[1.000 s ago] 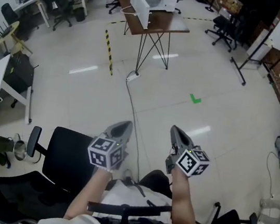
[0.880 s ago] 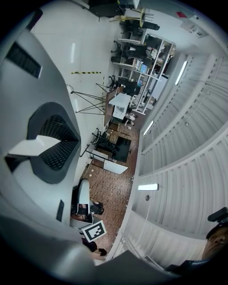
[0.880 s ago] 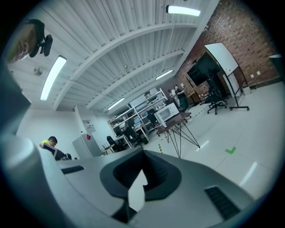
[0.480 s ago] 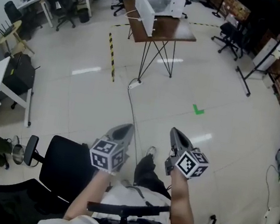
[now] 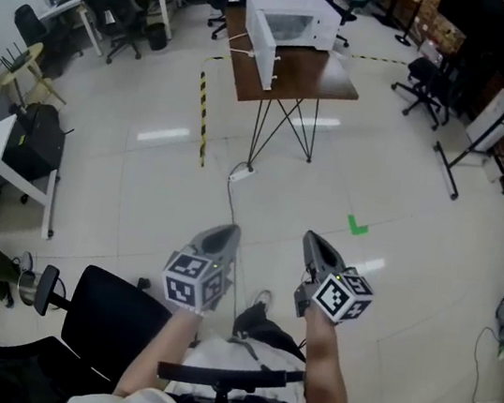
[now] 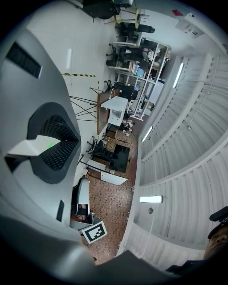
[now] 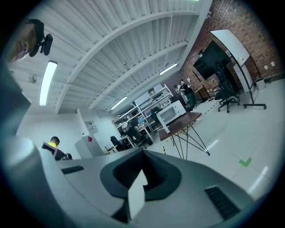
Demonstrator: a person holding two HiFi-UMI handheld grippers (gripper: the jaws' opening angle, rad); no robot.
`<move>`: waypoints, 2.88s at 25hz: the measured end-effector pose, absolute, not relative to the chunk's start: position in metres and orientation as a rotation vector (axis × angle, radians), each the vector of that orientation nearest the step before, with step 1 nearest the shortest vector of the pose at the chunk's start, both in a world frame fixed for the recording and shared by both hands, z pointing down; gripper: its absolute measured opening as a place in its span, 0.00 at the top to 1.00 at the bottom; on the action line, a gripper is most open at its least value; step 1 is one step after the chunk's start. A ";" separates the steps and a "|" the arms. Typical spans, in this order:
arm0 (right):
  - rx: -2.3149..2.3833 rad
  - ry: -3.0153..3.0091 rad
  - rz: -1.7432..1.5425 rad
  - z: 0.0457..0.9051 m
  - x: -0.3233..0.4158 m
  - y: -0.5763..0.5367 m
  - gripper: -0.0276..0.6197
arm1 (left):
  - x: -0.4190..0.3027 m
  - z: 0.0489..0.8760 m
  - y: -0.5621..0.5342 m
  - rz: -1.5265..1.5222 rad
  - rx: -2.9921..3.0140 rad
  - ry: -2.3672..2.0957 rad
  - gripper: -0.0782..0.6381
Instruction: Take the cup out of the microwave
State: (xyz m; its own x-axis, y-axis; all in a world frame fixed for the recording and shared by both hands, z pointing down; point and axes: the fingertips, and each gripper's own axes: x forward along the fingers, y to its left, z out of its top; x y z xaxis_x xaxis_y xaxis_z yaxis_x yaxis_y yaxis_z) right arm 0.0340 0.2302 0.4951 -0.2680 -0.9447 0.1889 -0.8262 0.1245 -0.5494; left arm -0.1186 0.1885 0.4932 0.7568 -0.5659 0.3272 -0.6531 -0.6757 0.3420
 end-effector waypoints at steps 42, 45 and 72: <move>-1.737 2.216 -0.870 0.505 0.194 -0.088 0.96 | 0.051 0.502 -0.142 0.273 2.485 -0.959 0.90; -1.752 2.236 -0.851 0.498 0.196 -0.127 0.96 | 0.050 0.495 -0.180 0.252 2.483 -0.977 0.90; -1.709 2.257 -0.924 0.519 0.198 -0.318 0.96 | 0.018 0.511 -0.368 0.237 2.390 -1.109 0.90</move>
